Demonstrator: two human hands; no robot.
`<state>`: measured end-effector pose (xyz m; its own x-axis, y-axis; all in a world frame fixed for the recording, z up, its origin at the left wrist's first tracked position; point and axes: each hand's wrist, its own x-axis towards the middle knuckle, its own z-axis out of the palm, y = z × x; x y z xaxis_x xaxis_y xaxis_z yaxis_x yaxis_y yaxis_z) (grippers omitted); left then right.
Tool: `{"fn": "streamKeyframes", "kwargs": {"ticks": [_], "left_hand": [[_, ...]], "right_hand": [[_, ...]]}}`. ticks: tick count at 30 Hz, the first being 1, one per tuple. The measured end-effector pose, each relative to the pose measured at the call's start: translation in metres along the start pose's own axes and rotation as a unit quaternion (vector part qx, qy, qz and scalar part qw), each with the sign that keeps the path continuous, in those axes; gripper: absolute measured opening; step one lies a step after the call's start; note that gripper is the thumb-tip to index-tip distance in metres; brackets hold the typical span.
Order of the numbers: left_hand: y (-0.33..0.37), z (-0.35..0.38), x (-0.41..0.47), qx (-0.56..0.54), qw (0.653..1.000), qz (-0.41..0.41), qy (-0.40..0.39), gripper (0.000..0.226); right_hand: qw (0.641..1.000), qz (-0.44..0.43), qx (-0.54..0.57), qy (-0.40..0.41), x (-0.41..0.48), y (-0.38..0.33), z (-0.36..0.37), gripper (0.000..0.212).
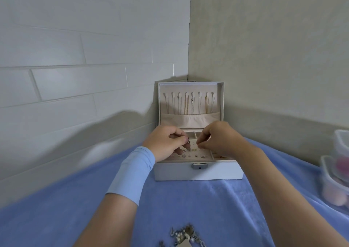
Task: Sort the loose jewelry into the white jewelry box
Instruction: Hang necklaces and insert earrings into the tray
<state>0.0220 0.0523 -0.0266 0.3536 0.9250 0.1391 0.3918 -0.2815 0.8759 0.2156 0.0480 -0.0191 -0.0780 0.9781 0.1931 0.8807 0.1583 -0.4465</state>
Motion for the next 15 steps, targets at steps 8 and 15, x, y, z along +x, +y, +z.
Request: {"fn": "streamKeyframes", "kwargs": {"ticks": [8,15], "left_hand": [[0.001,0.001,-0.002,-0.02,0.999,0.011,0.026,0.01],[0.003,0.003,-0.003,-0.058,0.998,0.013,0.033,0.01]], "right_hand": [[0.999,-0.001,-0.026,-0.029,-0.004,-0.003,-0.002,0.006],[0.978,-0.043,0.201,0.019,-0.008,-0.011,-0.014,0.004]]}}
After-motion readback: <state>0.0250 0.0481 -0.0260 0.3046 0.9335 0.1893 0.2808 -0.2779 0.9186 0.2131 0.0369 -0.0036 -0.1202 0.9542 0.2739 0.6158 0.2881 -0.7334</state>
